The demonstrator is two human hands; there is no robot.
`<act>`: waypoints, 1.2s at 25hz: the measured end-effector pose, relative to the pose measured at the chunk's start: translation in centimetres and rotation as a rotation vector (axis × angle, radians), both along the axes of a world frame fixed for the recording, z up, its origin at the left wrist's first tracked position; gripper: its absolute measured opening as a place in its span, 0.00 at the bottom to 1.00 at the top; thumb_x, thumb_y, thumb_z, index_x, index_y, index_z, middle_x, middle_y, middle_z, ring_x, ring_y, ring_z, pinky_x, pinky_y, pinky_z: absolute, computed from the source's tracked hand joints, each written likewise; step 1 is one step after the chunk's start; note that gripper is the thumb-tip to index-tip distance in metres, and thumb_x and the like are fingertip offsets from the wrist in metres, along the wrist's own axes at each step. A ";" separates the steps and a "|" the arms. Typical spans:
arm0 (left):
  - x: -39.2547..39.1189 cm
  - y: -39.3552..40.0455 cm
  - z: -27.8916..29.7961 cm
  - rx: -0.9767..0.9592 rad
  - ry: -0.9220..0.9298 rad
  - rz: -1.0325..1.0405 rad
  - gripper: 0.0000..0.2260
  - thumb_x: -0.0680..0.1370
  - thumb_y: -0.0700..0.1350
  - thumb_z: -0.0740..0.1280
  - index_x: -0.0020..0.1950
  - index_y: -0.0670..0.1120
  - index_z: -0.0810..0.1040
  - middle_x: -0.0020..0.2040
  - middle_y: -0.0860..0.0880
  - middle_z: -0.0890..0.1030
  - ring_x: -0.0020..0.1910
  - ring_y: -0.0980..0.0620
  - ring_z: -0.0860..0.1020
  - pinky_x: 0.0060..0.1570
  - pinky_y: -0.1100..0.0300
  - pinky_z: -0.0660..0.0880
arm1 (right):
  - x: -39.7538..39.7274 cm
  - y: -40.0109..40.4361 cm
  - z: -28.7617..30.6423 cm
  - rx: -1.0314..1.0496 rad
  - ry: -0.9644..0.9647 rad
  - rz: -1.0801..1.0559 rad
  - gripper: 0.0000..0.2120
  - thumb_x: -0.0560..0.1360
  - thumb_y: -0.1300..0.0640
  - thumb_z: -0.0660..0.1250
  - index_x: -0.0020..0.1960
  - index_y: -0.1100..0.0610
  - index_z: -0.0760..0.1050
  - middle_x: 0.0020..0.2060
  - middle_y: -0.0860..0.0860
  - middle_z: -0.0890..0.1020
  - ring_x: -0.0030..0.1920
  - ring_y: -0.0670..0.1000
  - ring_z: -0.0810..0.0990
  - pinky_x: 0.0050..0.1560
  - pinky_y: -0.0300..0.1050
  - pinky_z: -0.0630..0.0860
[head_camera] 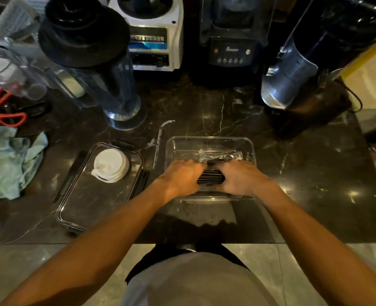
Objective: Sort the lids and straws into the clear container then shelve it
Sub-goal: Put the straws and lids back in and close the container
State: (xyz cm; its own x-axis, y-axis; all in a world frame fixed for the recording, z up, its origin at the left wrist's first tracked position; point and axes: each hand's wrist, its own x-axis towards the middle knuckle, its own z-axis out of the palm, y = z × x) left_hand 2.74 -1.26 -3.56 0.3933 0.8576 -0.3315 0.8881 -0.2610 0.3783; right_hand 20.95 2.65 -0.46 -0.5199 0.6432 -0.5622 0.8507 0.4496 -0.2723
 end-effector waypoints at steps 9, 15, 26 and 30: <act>1.9 0.4 -3.1 -0.305 -0.167 0.084 0.21 0.75 0.44 0.73 0.67 0.50 0.74 0.59 0.50 0.80 0.56 0.50 0.81 0.56 0.52 0.80 | 1.1 0.5 -4.1 -0.121 -0.061 -0.008 0.18 0.75 0.53 0.72 0.64 0.48 0.77 0.51 0.50 0.84 0.52 0.53 0.83 0.53 0.46 0.78; 0.8 1.2 -3.0 -0.408 -0.220 0.095 0.16 0.74 0.47 0.75 0.61 0.51 0.79 0.52 0.53 0.82 0.48 0.55 0.81 0.43 0.64 0.76 | 1.9 1.0 -3.5 -0.168 -0.065 0.008 0.18 0.75 0.53 0.73 0.64 0.51 0.76 0.54 0.50 0.82 0.54 0.53 0.82 0.55 0.49 0.79; 0.5 1.1 -2.9 -0.327 -0.139 0.046 0.18 0.76 0.46 0.73 0.66 0.49 0.77 0.59 0.51 0.78 0.57 0.52 0.79 0.54 0.59 0.77 | 1.5 1.3 -1.0 0.028 -0.080 0.022 0.11 0.79 0.50 0.70 0.59 0.52 0.77 0.49 0.50 0.80 0.53 0.52 0.81 0.50 0.46 0.71; 0.6 0.7 -2.9 -0.271 -0.122 0.037 0.19 0.77 0.49 0.72 0.67 0.50 0.76 0.62 0.50 0.77 0.59 0.52 0.77 0.59 0.54 0.78 | 1.0 1.0 -1.0 0.108 -0.078 0.019 0.10 0.80 0.52 0.68 0.59 0.53 0.78 0.54 0.52 0.83 0.57 0.54 0.82 0.57 0.51 0.76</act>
